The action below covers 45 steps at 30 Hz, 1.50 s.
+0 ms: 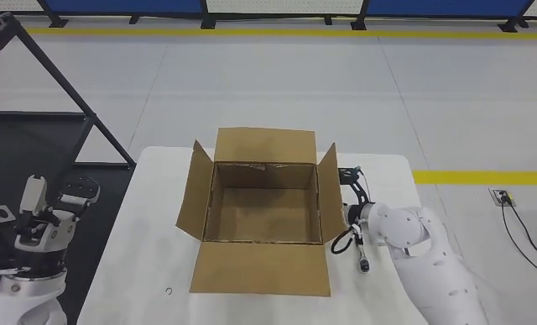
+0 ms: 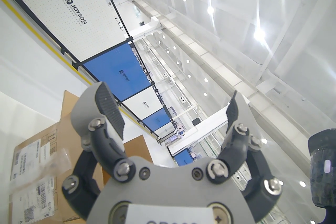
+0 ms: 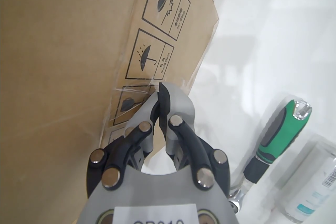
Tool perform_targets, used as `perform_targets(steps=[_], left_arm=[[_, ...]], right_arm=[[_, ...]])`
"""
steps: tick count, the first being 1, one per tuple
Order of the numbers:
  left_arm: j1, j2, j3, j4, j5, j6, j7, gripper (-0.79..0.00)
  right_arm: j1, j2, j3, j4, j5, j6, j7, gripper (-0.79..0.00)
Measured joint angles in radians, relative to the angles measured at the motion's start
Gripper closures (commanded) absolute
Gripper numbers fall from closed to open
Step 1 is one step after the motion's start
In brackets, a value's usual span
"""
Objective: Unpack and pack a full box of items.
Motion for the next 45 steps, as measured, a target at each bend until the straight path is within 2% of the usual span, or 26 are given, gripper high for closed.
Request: perform_targets(steps=[15,17,18,21,25,31,32,33,34,35,45], left_arm=[[0.004,0.0,-0.004,0.006,-0.006,0.001,-0.002,-0.785],[0.005,0.0,-0.003,0.007,-0.006,0.0,-0.003,-0.785],[0.005,0.0,-0.003,0.007,-0.006,0.0,-0.005,-0.785],[0.005,0.0,0.0,0.009,-0.006,0.001,-0.009,-0.785],[0.001,0.0,0.01,0.008,0.0,0.004,-0.017,-0.785],[-0.01,0.001,0.03,0.006,0.011,0.013,-0.026,-0.785],[-0.012,0.001,0.033,0.006,0.012,0.015,-0.026,-0.785],[-0.014,0.001,0.037,0.006,0.015,0.016,-0.028,-0.785],[-0.016,0.001,0.041,0.006,0.016,0.017,-0.029,-0.785],[-0.018,0.001,0.044,0.005,0.018,0.018,-0.03,-0.785],[-0.025,0.001,0.068,0.0,0.04,0.025,-0.029,-0.785]], right_arm=[[0.059,-0.006,-0.081,0.046,0.028,-0.016,-0.009,0.0],[0.057,-0.004,-0.079,0.034,0.011,0.003,-0.009,-0.102],[0.051,0.0,-0.072,0.019,-0.006,0.021,-0.009,-0.135],[0.022,0.012,-0.041,-0.042,-0.053,0.07,0.008,-0.172],[-0.047,0.035,0.022,-0.18,-0.141,0.151,0.074,-0.249],[-0.145,0.061,0.075,-0.355,-0.273,0.231,0.207,-0.262],[-0.156,0.063,0.079,-0.371,-0.285,0.234,0.226,-0.283],[-0.169,0.067,0.085,-0.385,-0.303,0.238,0.252,-0.36],[-0.177,0.069,0.087,-0.392,-0.318,0.244,0.273,-0.65],[-0.183,0.072,0.088,-0.397,-0.334,0.251,0.296,-0.785],[-0.194,0.075,0.087,-0.42,-0.374,0.262,0.319,-0.785]])
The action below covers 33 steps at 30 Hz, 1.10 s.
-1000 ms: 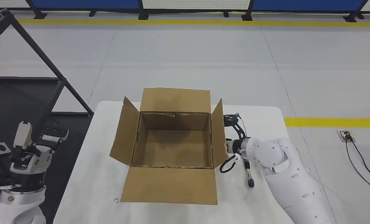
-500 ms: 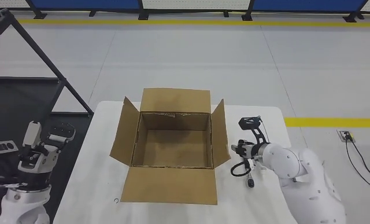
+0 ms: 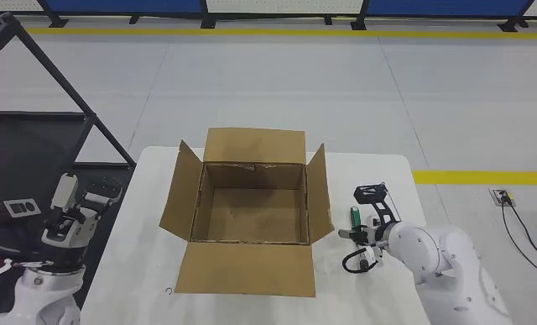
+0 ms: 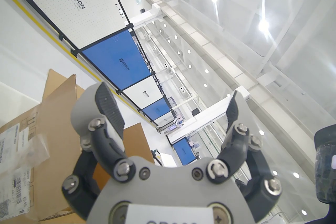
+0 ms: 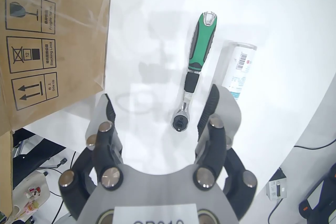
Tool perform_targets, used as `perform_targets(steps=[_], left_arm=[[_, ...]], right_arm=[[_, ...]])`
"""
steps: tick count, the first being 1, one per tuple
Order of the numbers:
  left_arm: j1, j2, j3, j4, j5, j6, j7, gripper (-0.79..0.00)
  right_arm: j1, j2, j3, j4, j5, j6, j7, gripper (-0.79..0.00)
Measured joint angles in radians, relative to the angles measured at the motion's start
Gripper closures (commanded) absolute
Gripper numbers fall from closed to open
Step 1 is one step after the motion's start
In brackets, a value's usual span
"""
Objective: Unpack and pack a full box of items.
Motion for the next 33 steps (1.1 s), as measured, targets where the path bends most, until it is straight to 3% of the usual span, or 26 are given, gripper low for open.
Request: perform_targets(steps=[5,11,12,14,16,17,18,19,24,28,33], left_arm=[[0.005,0.0,0.004,-0.005,0.004,-0.004,0.004,-0.785],[0.015,-0.001,-0.002,0.0,0.001,-0.009,0.012,-0.785],[0.015,-0.001,-0.002,0.0,0.001,-0.009,0.012,-0.785],[0.015,-0.001,-0.002,0.0,0.001,-0.009,0.012,-0.785],[0.013,-0.001,0.001,0.0,0.002,-0.006,0.011,-0.785],[0.012,-0.001,0.002,-0.001,0.002,-0.005,0.01,-0.785],[0.011,-0.001,0.004,-0.002,0.002,-0.004,0.009,-0.785],[0.011,-0.001,0.005,-0.002,0.003,-0.004,0.008,-0.785],[0.011,-0.001,0.009,-0.002,0.005,-0.003,0.005,-0.785],[0.01,0.0,0.01,-0.003,0.006,-0.002,0.005,-0.785],[0.011,0.0,0.007,-0.004,0.004,-0.004,0.006,-0.785]], right_arm=[[-0.005,0.0,-0.02,0.034,-0.013,-0.016,-0.021,-0.785],[0.051,-0.005,-0.045,0.178,0.048,-0.057,-0.02,-0.782],[0.057,-0.005,-0.046,0.199,0.06,-0.066,-0.024,-0.73],[0.072,-0.006,-0.051,0.244,0.079,-0.079,-0.032,-0.717],[0.086,-0.007,-0.058,0.282,0.088,-0.082,-0.041,-0.653],[0.09,-0.007,-0.06,0.296,0.093,-0.084,-0.045,-0.61],[0.095,-0.007,-0.062,0.313,0.096,-0.084,-0.05,-0.508],[0.098,-0.007,-0.063,0.324,0.098,-0.085,-0.053,-0.483],[0.107,-0.005,-0.07,0.349,0.09,-0.079,-0.057,-0.499],[0.109,-0.003,-0.073,0.351,0.077,-0.067,-0.058,-0.419],[0.119,-0.002,-0.087,0.365,0.054,-0.049,-0.046,-0.422]])
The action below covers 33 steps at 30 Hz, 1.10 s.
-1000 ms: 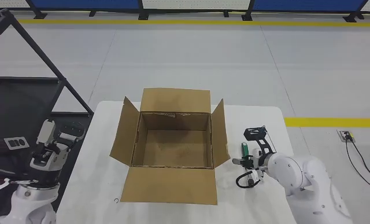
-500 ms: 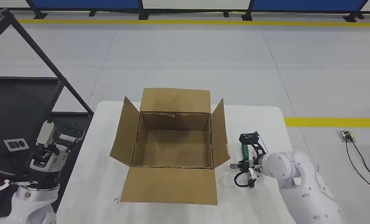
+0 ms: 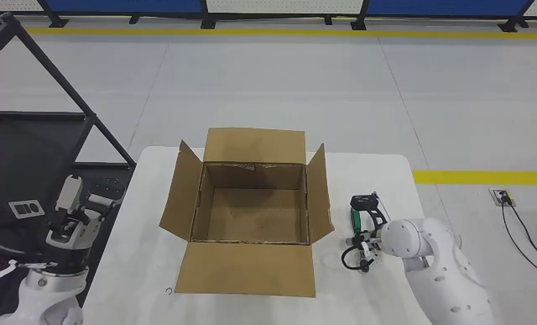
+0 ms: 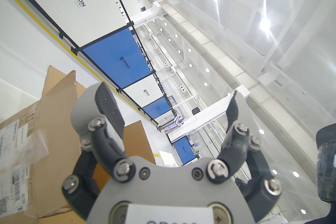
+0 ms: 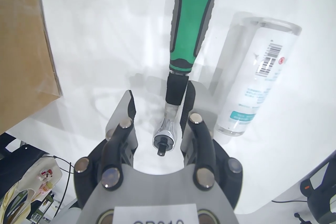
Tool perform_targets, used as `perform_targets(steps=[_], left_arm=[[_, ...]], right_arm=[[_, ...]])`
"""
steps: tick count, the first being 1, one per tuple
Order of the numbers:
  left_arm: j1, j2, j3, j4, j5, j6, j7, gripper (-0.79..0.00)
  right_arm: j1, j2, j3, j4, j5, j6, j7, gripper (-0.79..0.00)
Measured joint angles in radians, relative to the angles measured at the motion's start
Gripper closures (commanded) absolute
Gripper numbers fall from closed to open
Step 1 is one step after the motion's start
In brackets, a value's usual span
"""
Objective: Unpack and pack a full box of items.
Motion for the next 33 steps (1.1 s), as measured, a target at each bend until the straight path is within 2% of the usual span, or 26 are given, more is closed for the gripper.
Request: perform_targets(steps=[5,9,10,12,17,21,27,33], left_arm=[[0.004,0.0,-0.007,-0.001,-0.003,-0.003,0.001,-0.785],[0.008,0.0,-0.013,-0.003,-0.008,-0.005,0.001,-0.785],[0.009,0.0,-0.014,-0.003,-0.009,-0.006,0.0,-0.785],[0.01,0.0,-0.016,-0.004,-0.011,-0.007,-0.001,-0.785],[0.014,0.0,-0.02,-0.006,-0.014,-0.011,-0.001,-0.785],[0.015,0.0,-0.02,-0.006,-0.017,-0.014,-0.001,-0.785],[0.018,-0.001,-0.027,-0.001,-0.038,-0.024,0.001,-0.785],[0.014,0.0,-0.035,0.029,-0.059,-0.022,-0.009,-0.785]], right_arm=[[0.021,-0.002,-0.016,0.04,-0.006,0.011,-0.001,-0.363],[0.037,-0.004,-0.028,0.07,0.004,0.006,-0.007,-0.246],[0.04,-0.004,-0.03,0.076,0.005,0.006,-0.007,-0.206],[0.045,-0.005,-0.034,0.085,0.006,0.008,-0.007,0.0],[0.041,-0.001,-0.017,0.059,0.01,0.025,-0.027,0.0],[0.009,0.011,0.034,-0.038,0.01,0.031,-0.031,0.0],[-0.061,0.032,0.145,-0.285,-0.008,0.079,-0.014,0.0],[-0.086,0.039,0.217,-0.5,-0.015,0.153,-0.056,0.0]])
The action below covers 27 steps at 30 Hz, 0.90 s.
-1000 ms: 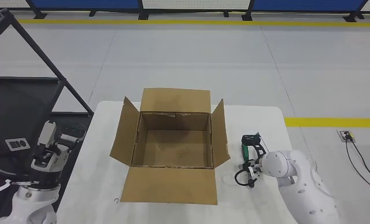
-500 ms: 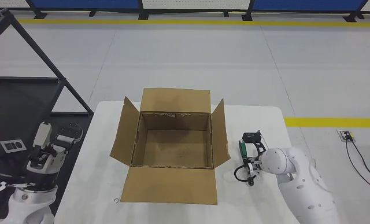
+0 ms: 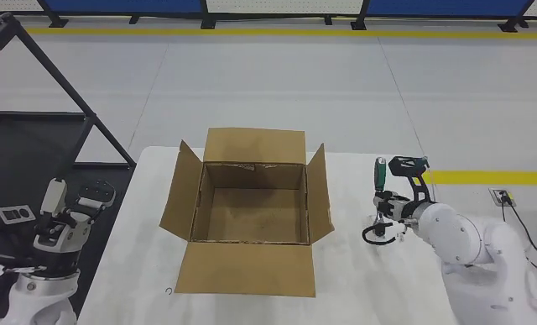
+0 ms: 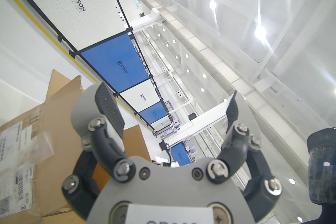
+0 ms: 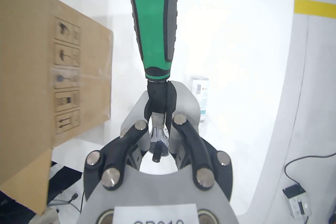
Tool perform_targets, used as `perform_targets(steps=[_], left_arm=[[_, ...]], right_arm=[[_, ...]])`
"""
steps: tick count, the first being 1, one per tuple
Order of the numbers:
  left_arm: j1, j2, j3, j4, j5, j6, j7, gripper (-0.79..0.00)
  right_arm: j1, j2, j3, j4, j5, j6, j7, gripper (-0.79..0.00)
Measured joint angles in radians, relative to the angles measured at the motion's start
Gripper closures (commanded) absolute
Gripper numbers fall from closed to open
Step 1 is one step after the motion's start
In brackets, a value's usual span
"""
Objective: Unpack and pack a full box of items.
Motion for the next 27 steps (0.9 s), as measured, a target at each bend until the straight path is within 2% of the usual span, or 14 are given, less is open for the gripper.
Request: perform_targets(steps=[8,15,21,24,27], left_arm=[[-0.003,0.001,-0.026,0.014,-0.029,-0.008,-0.004,-0.785],[0.01,0.0,-0.065,0.032,-0.056,-0.025,0.009,-0.785],[0.038,-0.002,-0.111,0.045,-0.081,-0.047,0.025,-0.785],[0.049,-0.003,-0.127,0.053,-0.095,-0.05,0.03,-0.785],[0.056,-0.004,-0.141,0.058,-0.101,-0.052,0.034,-0.785]], right_arm=[[0.044,-0.001,-0.042,-0.2,-0.055,0.018,-0.057,0.0],[0.18,-0.01,-0.158,-0.264,-0.035,-0.046,-0.051,0.0],[0.348,-0.031,-0.319,-0.198,0.033,-0.121,-0.021,0.0],[0.447,-0.049,-0.423,-0.099,0.099,-0.184,0.013,0.0],[0.559,-0.08,-0.568,0.061,0.14,-0.224,0.033,0.0]])
